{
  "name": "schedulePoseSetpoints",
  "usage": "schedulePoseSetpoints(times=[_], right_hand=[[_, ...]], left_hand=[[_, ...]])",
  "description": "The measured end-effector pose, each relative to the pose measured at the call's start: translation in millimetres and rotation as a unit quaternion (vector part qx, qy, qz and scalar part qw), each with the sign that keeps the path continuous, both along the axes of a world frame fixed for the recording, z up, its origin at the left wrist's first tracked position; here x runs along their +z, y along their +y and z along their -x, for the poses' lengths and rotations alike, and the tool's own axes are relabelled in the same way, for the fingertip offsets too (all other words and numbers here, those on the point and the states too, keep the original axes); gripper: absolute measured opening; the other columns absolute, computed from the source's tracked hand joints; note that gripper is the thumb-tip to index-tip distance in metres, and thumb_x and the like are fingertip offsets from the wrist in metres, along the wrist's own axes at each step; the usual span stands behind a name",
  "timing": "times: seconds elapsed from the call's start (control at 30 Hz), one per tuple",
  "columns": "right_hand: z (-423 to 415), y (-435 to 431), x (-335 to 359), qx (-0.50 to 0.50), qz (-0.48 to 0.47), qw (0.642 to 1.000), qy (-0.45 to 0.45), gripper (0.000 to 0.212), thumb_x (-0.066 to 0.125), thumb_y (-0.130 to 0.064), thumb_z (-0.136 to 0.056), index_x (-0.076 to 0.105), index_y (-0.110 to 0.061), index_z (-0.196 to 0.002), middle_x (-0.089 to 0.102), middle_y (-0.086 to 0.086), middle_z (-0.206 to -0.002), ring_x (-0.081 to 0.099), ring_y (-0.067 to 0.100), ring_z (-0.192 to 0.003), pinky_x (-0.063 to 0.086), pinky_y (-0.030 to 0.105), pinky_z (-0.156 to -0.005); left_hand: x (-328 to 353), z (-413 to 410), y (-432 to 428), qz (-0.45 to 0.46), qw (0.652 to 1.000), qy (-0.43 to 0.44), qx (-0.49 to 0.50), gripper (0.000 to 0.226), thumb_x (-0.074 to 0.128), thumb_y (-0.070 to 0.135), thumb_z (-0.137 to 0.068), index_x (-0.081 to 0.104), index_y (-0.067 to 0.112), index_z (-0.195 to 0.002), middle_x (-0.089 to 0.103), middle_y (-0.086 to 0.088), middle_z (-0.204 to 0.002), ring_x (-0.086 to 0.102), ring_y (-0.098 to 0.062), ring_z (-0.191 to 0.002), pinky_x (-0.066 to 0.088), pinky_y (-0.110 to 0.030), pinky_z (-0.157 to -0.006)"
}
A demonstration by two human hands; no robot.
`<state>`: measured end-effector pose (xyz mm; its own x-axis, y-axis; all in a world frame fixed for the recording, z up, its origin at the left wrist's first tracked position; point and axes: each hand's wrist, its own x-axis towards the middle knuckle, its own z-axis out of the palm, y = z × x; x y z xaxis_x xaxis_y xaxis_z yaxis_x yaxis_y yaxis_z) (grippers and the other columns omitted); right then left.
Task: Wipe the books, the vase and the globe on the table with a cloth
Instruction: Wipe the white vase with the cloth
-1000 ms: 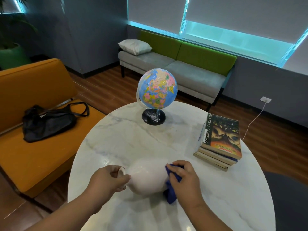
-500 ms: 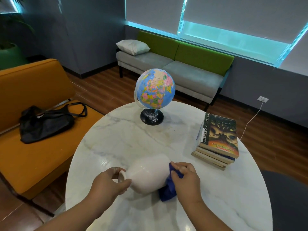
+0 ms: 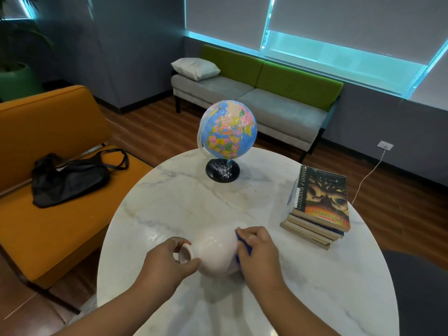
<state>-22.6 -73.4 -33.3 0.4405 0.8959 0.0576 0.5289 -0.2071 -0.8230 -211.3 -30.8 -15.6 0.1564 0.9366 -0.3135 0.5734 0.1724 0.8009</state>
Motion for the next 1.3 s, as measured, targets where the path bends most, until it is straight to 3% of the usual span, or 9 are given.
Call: schedulePoseSetpoints(times=[0.07, 0.17, 0.27, 0.4, 0.53, 0.63, 0.83, 1.07, 1.3], right_hand=[[15.5, -5.6, 0.8, 0.090, -0.026, 0.994, -0.056, 0.029, 0.059, -0.012, -0.091, 0.067, -0.021, -0.117, 0.049, -0.023, -0.109, 0.052, 0.004, -0.105, 0.048, 0.018, -0.089], [12.0, -6.1, 1.6, 0.156, -0.035, 0.985, -0.070, 0.031, 0.059, -0.009, -0.091, 0.069, -0.023, -0.116, 0.045, -0.027, -0.112, 0.047, -0.002, -0.111, 0.038, 0.007, -0.093], [-8.3, 3.4, 0.3, 0.038, -0.019, 0.999, -0.007, 0.025, 0.060, -0.009, -0.091, 0.072, -0.020, -0.110, 0.045, -0.016, -0.115, 0.049, -0.001, -0.107, 0.032, 0.004, -0.098], [-7.7, 7.6, 0.1, -0.015, 0.006, 1.000, -0.007, 0.022, 0.057, -0.013, -0.094, 0.067, -0.009, -0.114, 0.047, -0.009, -0.106, 0.054, -0.004, -0.089, 0.037, -0.001, -0.079], [19.6, -10.7, 6.3, 0.157, -0.028, 0.977, -0.141, 0.028, 0.048, -0.024, -0.091, 0.064, -0.023, -0.113, 0.045, -0.015, -0.113, 0.046, 0.000, -0.102, 0.051, 0.028, -0.083], [20.1, -14.9, 10.1, 0.246, -0.075, 0.927, -0.273, 0.028, 0.044, -0.029, -0.089, 0.067, -0.025, -0.104, 0.053, -0.012, -0.111, 0.043, 0.009, -0.101, 0.053, 0.028, -0.072], [-11.4, -7.4, 11.4, 0.104, -0.014, 0.980, -0.168, 0.029, 0.052, -0.012, -0.095, 0.067, -0.021, -0.118, 0.048, -0.017, -0.112, 0.046, 0.004, -0.110, 0.025, -0.006, -0.086], [22.5, -19.5, 17.7, 0.256, -0.083, 0.925, -0.267, 0.021, 0.047, -0.028, -0.083, 0.067, -0.024, -0.085, 0.058, -0.016, -0.098, 0.047, 0.006, -0.089, 0.052, 0.023, -0.062], [-9.1, -4.2, 16.4, 0.140, -0.046, 0.971, -0.188, 0.025, 0.054, -0.019, -0.095, 0.070, -0.024, -0.114, 0.047, -0.025, -0.109, 0.044, 0.002, -0.111, 0.032, 0.000, -0.087]], left_hand=[[0.5, -0.5, 1.7, -0.005, 1.000, 0.009, 0.000, 0.030, 0.080, 0.025, -0.074, 0.061, 0.030, -0.096, 0.062, 0.015, -0.091, 0.064, -0.008, -0.075, 0.040, -0.009, -0.048], [-0.2, 1.3, 0.5, -0.004, 1.000, 0.016, -0.005, 0.030, 0.080, 0.025, -0.074, 0.060, 0.029, -0.096, 0.062, 0.016, -0.091, 0.064, -0.009, -0.074, 0.041, -0.010, -0.048], [-0.4, 1.2, -2.5, -0.003, 1.000, 0.004, -0.004, 0.029, 0.080, 0.022, -0.073, 0.060, 0.030, -0.093, 0.063, 0.013, -0.090, 0.065, -0.012, -0.074, 0.041, -0.011, -0.044], [4.1, -3.5, -4.4, -0.031, 0.999, 0.008, -0.023, 0.028, 0.080, 0.022, -0.072, 0.058, 0.034, -0.086, 0.062, 0.016, -0.086, 0.063, -0.005, -0.072, 0.042, -0.012, -0.050], [8.6, -8.1, -4.6, -0.067, 0.996, 0.026, -0.052, 0.030, 0.079, 0.025, -0.072, 0.055, 0.037, -0.086, 0.061, 0.017, -0.086, 0.064, -0.004, -0.075, 0.047, -0.013, -0.060], [9.4, -11.3, -5.2, -0.079, 0.994, 0.029, -0.072, 0.028, 0.077, 0.028, -0.072, 0.058, 0.035, -0.092, 0.062, 0.016, -0.088, 0.065, -0.005, -0.078, 0.050, -0.016, -0.065], [6.6, -8.1, -5.0, -0.086, 0.990, 0.058, -0.096, 0.043, 0.076, 0.032, -0.069, 0.051, 0.039, -0.104, 0.060, 0.018, -0.099, 0.062, -0.004, -0.082, 0.045, -0.011, -0.065], [8.1, -15.0, -4.6, -0.095, 0.991, 0.041, -0.089, 0.033, 0.075, 0.027, -0.070, 0.053, 0.036, -0.094, 0.064, 0.014, -0.086, 0.064, -0.004, -0.080, 0.052, -0.019, -0.069], [9.2, -13.7, -5.0, -0.115, 0.985, 0.061, -0.113, 0.043, 0.077, 0.030, -0.071, 0.050, 0.037, -0.103, 0.058, 0.016, -0.099, 0.060, -0.008, -0.086, 0.048, -0.014, -0.073]])
